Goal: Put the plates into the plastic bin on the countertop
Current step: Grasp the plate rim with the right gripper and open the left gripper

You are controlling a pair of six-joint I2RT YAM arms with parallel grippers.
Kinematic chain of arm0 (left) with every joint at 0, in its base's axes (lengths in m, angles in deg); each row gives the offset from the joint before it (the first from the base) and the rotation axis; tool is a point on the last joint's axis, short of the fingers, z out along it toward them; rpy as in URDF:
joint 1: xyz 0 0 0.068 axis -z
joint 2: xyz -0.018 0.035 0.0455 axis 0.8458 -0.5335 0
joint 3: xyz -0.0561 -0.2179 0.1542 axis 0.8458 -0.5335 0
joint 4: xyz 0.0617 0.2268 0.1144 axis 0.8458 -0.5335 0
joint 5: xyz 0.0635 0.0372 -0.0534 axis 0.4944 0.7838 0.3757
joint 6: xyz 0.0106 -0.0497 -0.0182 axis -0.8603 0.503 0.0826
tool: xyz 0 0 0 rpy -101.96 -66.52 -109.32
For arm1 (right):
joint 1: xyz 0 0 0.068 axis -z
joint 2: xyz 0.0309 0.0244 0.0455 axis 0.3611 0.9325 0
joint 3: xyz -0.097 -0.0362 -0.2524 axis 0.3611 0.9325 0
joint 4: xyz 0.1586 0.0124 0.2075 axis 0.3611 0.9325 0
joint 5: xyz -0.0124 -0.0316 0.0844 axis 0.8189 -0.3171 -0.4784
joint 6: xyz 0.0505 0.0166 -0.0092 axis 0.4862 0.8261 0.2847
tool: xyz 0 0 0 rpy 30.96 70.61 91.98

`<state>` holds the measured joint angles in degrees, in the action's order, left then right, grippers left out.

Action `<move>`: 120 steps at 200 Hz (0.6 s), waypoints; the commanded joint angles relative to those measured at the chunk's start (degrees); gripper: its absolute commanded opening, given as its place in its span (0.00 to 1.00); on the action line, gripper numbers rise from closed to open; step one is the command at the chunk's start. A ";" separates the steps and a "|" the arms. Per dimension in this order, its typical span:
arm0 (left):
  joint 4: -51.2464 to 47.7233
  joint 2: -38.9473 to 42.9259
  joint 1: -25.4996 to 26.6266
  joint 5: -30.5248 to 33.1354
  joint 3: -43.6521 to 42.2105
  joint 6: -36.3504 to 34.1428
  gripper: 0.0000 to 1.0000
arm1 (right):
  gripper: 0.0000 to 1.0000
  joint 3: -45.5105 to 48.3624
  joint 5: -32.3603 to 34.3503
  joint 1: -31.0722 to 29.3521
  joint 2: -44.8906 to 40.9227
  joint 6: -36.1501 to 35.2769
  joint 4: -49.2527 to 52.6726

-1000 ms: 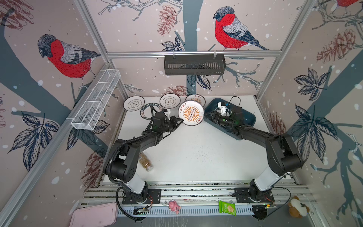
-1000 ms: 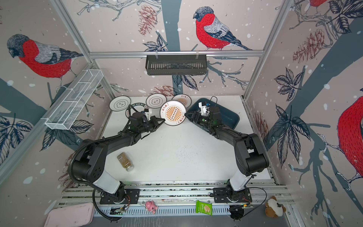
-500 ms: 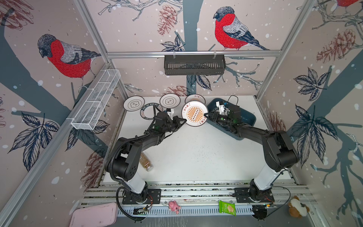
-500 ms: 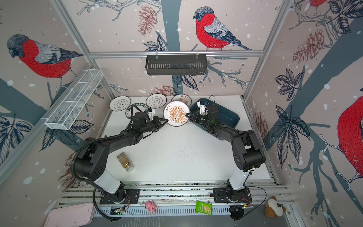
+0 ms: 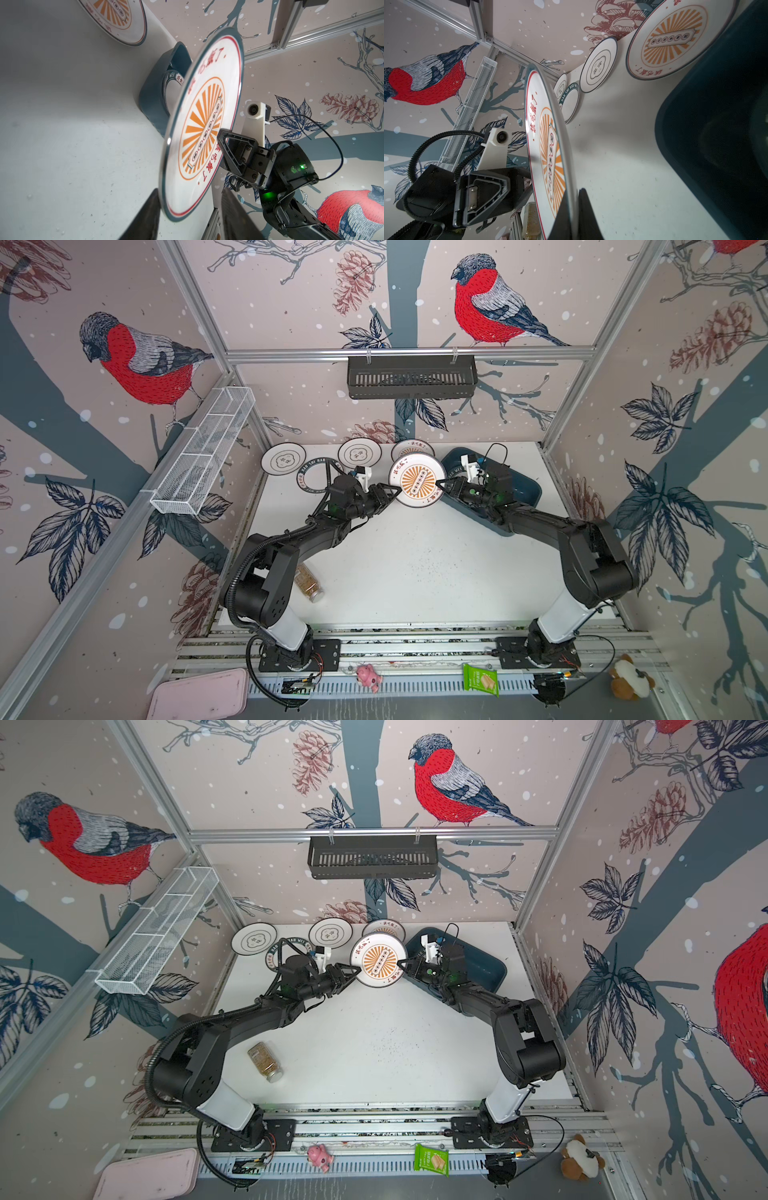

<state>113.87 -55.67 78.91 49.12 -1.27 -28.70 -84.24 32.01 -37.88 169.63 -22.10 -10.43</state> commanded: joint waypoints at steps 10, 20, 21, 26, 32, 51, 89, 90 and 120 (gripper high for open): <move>7.44 3.38 0.36 -0.36 -1.22 -3.73 0.79 | 0.05 0.63 1.84 1.94 -2.67 0.99 -0.36; 8.79 4.81 0.79 -0.06 -1.62 -5.22 0.87 | 0.04 0.83 2.77 3.12 -3.61 0.99 0.91; 8.82 4.96 0.81 0.01 -1.62 -5.44 0.87 | 0.04 0.83 2.86 3.23 -3.68 0.99 1.08; 8.44 5.61 1.11 0.37 -1.51 -6.42 0.91 | 0.04 0.91 3.34 3.90 -4.16 0.91 1.85; 7.87 6.39 1.59 0.91 -1.30 -7.83 0.95 | 0.04 0.97 3.89 4.68 -4.64 0.90 2.93; 5.96 8.22 3.84 2.43 -0.20 -12.68 0.96 | 0.04 1.18 5.83 7.49 -5.79 0.73 6.08; 3.05 10.12 9.87 5.98 2.05 -22.73 0.96 | 0.03 0.96 10.08 12.86 -6.40 0.98 12.89; 2.82 10.20 10.01 6.07 2.15 -22.99 0.96 | 0.03 0.98 10.25 12.98 -6.40 0.99 13.01; 1.18 10.21 12.62 8.84 3.13 -26.30 0.97 | 0.03 1.71 10.69 15.66 -5.73 1.35 13.57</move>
<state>115.40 -45.77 90.29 54.45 1.24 -49.44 -82.80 41.74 -23.43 163.79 -21.05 2.80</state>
